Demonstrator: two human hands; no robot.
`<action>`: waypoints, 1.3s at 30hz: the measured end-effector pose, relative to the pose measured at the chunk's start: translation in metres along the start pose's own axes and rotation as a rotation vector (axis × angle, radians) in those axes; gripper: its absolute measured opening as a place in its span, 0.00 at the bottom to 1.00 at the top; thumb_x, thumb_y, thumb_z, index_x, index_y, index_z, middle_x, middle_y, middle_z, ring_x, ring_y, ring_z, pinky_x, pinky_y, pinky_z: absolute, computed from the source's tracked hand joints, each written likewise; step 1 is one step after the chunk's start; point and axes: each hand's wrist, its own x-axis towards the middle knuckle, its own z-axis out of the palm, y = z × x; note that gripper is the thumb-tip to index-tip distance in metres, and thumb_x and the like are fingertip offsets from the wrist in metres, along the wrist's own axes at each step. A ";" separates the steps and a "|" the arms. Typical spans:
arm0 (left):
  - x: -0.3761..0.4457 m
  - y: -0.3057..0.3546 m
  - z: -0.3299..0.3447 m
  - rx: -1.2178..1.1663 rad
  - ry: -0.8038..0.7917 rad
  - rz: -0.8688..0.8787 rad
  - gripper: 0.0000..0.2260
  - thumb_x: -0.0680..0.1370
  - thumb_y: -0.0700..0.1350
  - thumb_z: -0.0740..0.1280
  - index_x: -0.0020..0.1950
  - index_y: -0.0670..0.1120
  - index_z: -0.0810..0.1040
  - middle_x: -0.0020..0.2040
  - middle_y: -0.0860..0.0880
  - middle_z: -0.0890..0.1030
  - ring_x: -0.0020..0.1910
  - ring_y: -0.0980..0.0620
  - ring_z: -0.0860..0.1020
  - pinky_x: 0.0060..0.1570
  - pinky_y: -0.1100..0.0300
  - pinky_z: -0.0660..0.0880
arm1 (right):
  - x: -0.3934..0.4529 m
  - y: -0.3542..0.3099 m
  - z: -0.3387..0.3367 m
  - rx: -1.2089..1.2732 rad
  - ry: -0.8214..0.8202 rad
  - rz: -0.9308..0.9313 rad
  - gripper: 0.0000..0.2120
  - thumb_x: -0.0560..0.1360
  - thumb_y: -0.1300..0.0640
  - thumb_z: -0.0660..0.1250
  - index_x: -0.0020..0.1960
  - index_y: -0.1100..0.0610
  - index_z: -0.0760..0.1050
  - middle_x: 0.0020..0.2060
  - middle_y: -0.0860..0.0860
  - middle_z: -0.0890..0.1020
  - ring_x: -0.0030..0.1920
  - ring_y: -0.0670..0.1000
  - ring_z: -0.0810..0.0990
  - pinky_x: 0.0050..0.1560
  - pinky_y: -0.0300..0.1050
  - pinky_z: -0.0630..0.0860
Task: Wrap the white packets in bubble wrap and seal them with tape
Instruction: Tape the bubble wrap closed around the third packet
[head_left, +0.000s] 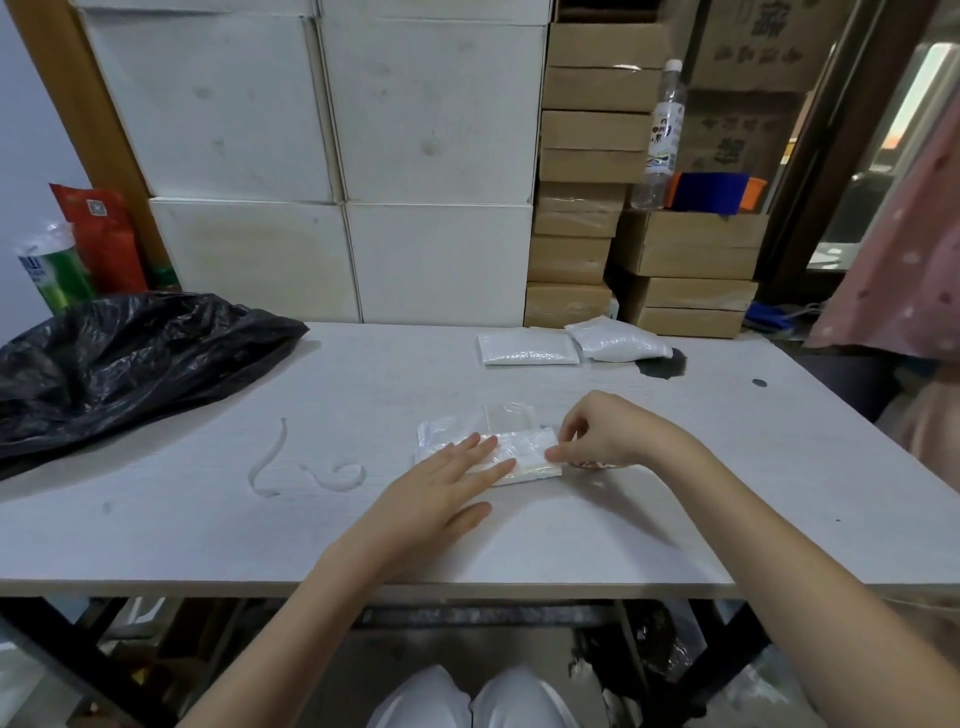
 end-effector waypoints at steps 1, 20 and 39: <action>0.001 0.000 -0.002 0.000 0.003 0.002 0.29 0.78 0.62 0.37 0.74 0.56 0.61 0.76 0.52 0.60 0.75 0.51 0.57 0.70 0.56 0.50 | 0.001 0.000 0.001 0.019 0.012 0.000 0.11 0.68 0.47 0.73 0.31 0.52 0.77 0.26 0.46 0.77 0.29 0.47 0.73 0.40 0.42 0.71; 0.079 0.033 -0.008 -0.562 -0.032 -0.323 0.18 0.75 0.52 0.67 0.63 0.50 0.73 0.60 0.49 0.78 0.62 0.52 0.73 0.63 0.54 0.68 | -0.011 0.021 0.008 0.266 -0.146 -0.125 0.02 0.75 0.59 0.66 0.44 0.56 0.78 0.32 0.53 0.80 0.28 0.49 0.76 0.30 0.39 0.74; 0.086 0.035 -0.023 -1.042 -0.127 -0.520 0.09 0.71 0.36 0.70 0.46 0.47 0.75 0.35 0.54 0.77 0.35 0.57 0.74 0.34 0.64 0.67 | -0.030 0.036 0.058 0.075 0.470 -0.446 0.03 0.75 0.58 0.64 0.43 0.50 0.72 0.39 0.41 0.74 0.38 0.42 0.68 0.39 0.47 0.73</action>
